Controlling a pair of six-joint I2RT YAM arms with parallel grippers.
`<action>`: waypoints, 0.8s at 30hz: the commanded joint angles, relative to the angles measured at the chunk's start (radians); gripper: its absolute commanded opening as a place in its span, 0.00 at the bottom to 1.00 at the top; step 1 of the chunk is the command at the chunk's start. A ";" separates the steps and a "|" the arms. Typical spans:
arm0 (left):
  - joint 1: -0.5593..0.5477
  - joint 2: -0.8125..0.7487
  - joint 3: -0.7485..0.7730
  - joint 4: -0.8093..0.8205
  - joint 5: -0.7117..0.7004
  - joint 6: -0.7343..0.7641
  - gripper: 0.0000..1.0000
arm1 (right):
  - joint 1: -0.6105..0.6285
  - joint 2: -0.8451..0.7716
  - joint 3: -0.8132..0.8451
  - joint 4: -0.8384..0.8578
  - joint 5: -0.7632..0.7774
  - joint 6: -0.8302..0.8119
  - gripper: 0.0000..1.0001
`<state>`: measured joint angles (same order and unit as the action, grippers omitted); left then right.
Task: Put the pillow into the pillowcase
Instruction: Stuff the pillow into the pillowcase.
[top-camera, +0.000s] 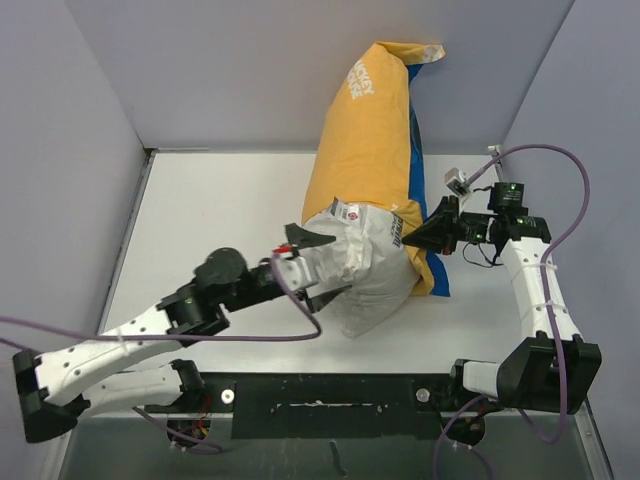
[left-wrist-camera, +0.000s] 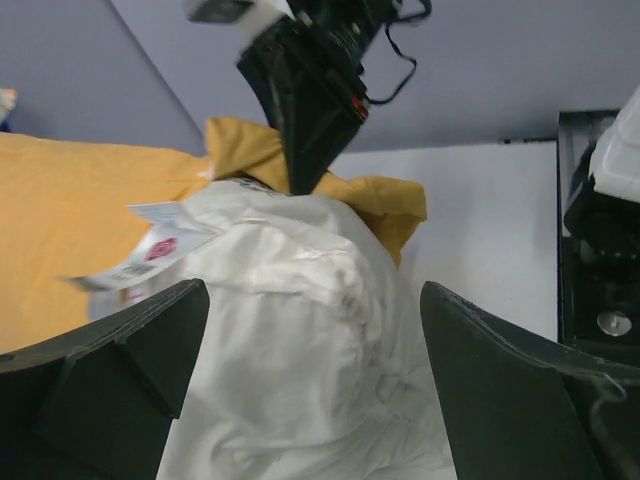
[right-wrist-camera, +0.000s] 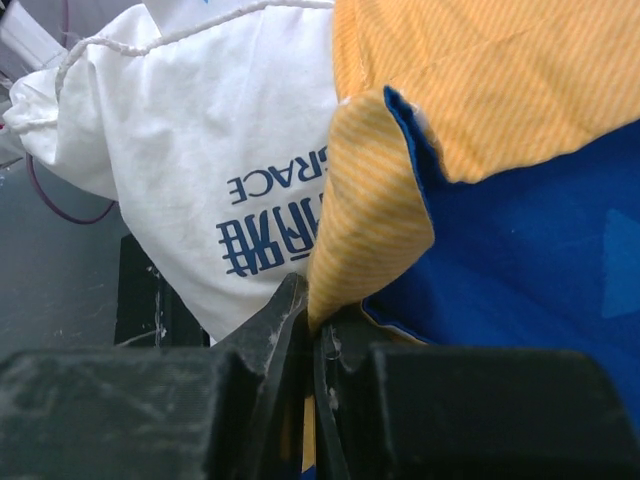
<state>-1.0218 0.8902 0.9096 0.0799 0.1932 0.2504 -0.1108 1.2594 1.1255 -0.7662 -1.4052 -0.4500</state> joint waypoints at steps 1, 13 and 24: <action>-0.078 0.189 0.009 0.132 -0.126 0.142 0.87 | -0.004 -0.011 0.063 -0.160 -0.034 -0.154 0.00; 0.105 0.760 0.296 0.480 -0.368 -0.090 0.00 | 0.246 -0.009 0.393 -0.716 -0.079 -0.553 0.00; 0.058 1.002 0.531 0.595 -0.834 -0.364 0.00 | 0.380 -0.137 0.205 -0.642 0.015 -0.456 0.00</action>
<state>-0.9905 1.8008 1.2842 0.4385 -0.3653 -0.0090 0.1524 1.2228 1.3552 -1.2049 -1.1358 -0.9733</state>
